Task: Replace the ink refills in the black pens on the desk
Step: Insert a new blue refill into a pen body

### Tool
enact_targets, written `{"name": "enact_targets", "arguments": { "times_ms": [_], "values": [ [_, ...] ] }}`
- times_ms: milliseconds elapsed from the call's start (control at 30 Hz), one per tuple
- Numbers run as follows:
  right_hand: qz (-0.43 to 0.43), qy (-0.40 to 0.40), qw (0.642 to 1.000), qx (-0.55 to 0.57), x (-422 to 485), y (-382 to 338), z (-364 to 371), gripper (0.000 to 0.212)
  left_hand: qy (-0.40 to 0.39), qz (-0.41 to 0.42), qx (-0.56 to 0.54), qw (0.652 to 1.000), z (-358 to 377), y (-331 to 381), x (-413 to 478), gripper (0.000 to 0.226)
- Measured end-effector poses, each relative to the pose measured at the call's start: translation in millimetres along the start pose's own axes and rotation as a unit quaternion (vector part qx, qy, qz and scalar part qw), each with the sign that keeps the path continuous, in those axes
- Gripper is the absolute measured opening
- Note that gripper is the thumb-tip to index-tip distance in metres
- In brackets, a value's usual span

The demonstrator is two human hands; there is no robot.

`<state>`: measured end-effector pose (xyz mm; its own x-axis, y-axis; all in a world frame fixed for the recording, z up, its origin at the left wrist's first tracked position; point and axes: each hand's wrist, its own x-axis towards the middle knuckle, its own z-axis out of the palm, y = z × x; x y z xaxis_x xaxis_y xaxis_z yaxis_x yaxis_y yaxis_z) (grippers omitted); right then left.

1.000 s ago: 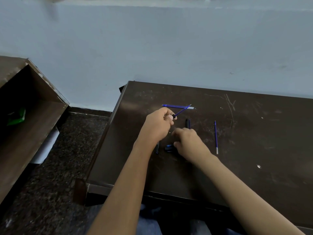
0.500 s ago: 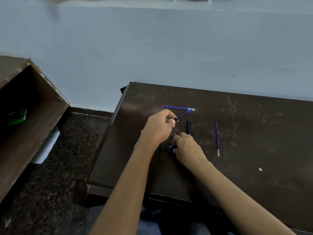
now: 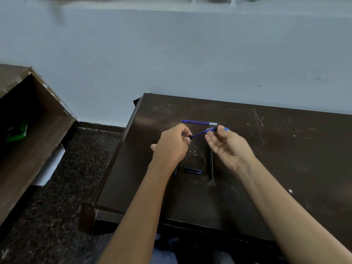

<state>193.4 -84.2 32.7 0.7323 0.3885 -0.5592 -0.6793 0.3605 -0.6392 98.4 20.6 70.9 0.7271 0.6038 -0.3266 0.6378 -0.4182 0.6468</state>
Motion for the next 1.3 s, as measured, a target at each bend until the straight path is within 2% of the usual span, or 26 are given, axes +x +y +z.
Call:
{"name": "enact_targets", "arguments": {
  "times_ms": [100, 533, 1033, 1300],
  "values": [
    [-0.015, -0.016, 0.999, 0.030, 0.8, -9.1, -1.0, 0.014, 0.005, 0.005, -0.002, 1.000, 0.9, -0.9, 0.5, 0.012],
    [-0.063, -0.047, 0.994, -0.072, -2.7, -4.2, 3.3, 0.011, 0.009, 0.013, -0.012, 1.000, 0.4, -4.6, 0.9, 0.012],
    [-0.083, -0.056, 0.988, -0.119, -4.4, 0.7, 4.1, 0.007, 0.017, 0.053, -0.011, 0.998, 3.5, -10.8, 6.4, 0.007],
    [-0.081, -0.079, 0.983, -0.144, -5.3, 5.1, 4.2, 0.006, -0.026, 0.059, -0.032, 0.997, 5.0, -8.7, 7.5, 0.026]
  ]
}}
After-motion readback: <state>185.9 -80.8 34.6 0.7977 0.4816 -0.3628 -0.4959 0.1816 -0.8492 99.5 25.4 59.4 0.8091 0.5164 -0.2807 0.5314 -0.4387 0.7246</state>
